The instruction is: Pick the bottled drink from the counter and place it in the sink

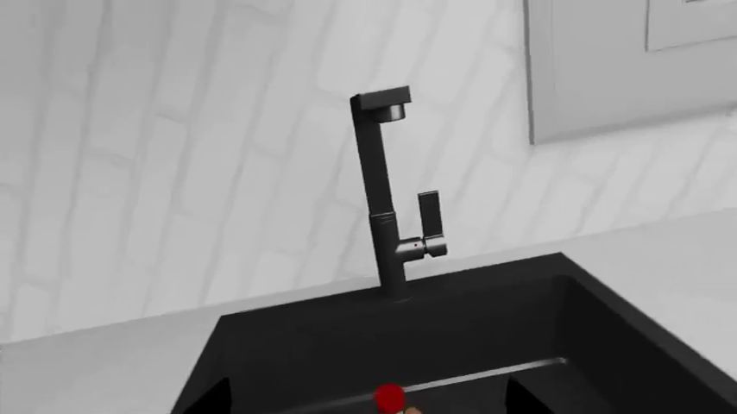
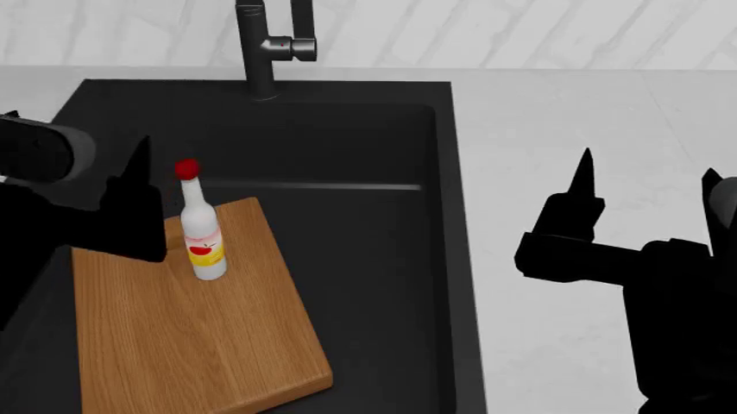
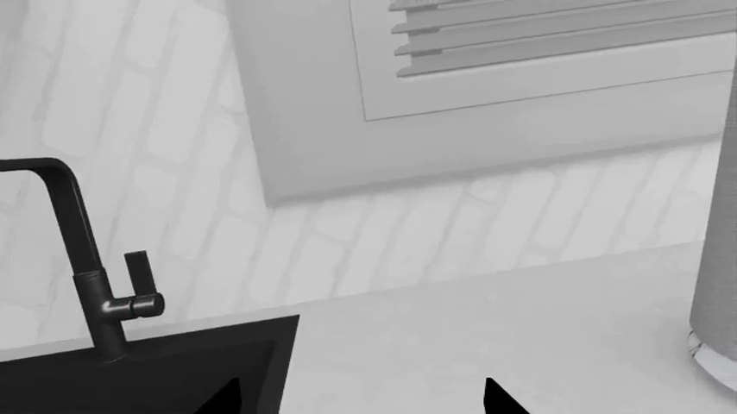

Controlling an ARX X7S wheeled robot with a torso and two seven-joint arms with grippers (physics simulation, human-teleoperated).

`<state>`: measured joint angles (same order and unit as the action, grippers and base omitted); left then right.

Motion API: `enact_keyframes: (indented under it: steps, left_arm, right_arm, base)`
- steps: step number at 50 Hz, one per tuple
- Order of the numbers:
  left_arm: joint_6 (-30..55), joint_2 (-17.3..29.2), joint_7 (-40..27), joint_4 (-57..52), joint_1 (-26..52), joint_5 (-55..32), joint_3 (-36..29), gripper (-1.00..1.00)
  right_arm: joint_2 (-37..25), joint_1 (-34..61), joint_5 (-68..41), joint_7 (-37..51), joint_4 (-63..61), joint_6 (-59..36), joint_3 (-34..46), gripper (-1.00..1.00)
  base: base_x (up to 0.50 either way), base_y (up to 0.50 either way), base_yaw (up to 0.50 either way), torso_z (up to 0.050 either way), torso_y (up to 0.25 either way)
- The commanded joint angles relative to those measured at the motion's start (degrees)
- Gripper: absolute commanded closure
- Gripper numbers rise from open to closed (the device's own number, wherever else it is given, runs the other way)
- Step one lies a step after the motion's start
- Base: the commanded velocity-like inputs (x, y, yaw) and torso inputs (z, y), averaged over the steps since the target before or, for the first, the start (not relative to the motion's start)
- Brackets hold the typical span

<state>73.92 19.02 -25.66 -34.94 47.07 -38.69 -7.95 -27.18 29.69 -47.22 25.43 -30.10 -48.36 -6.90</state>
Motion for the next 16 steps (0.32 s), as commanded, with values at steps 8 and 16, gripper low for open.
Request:
enact_keyframes:
  steps: [8, 16]
  left_arm:
    - [9.58, 0.71, -4.52, -15.3, -5.67, -7.63, 6.5, -1.0]
    - [15.86, 1.26, -10.76, -21.74, -6.21, -19.59, 13.81, -1.0]
  right_arm:
    - [-0.26, -0.03, -0.38, 0.3, -0.22, 0.11, -0.01, -1.0]
    - [-0.27, -0.18, -0.3, 0.36, -0.12, 0.35, 0.15, -1.0]
  base:
    - [0.0, 0.0, 0.0, 0.0, 0.0]
    - [0.0, 0.0, 0.0, 0.0, 0.0]
